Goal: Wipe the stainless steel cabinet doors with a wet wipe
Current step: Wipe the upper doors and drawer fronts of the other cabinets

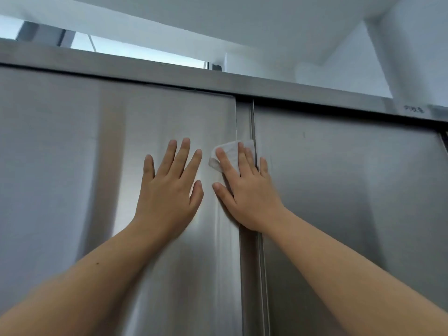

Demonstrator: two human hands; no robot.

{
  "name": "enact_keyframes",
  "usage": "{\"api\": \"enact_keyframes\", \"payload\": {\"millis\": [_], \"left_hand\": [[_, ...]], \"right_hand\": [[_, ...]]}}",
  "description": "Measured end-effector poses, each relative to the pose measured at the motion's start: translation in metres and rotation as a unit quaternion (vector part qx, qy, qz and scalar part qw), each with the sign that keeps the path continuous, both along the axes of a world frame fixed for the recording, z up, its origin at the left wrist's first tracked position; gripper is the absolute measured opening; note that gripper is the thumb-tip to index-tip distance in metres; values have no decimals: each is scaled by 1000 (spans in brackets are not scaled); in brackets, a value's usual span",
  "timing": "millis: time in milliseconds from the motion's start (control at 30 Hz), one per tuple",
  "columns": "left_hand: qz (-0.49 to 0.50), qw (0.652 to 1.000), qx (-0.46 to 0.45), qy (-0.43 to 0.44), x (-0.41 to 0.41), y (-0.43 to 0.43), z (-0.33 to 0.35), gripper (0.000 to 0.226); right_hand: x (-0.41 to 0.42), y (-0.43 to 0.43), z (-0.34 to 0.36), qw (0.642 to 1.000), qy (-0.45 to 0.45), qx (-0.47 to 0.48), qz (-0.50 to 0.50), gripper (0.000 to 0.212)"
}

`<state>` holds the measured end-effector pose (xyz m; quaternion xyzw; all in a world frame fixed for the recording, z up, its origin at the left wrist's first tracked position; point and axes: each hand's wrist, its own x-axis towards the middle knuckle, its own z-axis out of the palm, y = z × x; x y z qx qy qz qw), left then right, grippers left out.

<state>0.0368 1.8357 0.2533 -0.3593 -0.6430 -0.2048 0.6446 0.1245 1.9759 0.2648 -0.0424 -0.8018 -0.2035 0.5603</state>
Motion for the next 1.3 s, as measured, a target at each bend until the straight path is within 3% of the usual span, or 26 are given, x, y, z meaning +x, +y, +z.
{"api": "enact_keyframes", "payload": {"millis": [600, 833, 1100, 1300], "left_hand": [[11, 997, 43, 68, 0, 12, -9, 58], [7, 997, 45, 63, 0, 13, -10, 58], [-1, 996, 53, 73, -4, 14, -10, 58], [-1, 997, 49, 61, -2, 15, -11, 58]], "right_hand": [[-2, 1, 95, 1000, 1, -11, -28, 64], [-5, 15, 44, 1000, 17, 13, -3, 66], [-5, -1, 104, 998, 14, -55, -23, 62], [-10, 9, 28, 999, 27, -24, 8, 64]]}}
